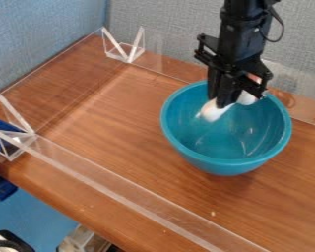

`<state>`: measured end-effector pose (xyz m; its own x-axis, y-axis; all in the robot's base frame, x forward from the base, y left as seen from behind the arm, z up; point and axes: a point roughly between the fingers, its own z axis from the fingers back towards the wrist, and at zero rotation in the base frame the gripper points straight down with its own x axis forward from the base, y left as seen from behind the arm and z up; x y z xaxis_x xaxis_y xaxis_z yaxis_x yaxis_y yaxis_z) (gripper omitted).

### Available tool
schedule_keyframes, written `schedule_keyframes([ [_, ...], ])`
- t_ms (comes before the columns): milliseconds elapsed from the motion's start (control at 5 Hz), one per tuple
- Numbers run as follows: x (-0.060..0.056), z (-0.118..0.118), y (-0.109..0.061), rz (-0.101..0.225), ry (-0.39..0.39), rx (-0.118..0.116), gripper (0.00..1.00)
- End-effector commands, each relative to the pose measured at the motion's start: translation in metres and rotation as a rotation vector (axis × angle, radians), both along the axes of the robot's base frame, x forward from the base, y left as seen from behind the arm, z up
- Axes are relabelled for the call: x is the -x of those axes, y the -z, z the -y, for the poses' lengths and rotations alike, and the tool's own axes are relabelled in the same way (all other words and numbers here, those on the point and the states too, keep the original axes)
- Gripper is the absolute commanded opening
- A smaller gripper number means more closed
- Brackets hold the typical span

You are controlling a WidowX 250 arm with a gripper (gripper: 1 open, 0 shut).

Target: Put the mushroom in the blue bowl

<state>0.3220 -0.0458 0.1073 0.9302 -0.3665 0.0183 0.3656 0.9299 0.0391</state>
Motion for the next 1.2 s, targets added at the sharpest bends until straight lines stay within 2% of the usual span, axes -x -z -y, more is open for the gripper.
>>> schedule_keyframes([
  [0,-0.012,0.001,-0.003,0.033,0.007,0.009,0.0],
  [400,-0.02,0.01,0.031,-0.015,0.03,0.003,0.0],
  [600,-0.023,0.012,0.044,-0.029,0.035,0.003,0.0],
  [800,-0.023,0.012,0.043,-0.029,0.027,0.002,1.0],
  [1000,-0.023,0.011,0.042,-0.033,0.016,0.0,1.0],
])
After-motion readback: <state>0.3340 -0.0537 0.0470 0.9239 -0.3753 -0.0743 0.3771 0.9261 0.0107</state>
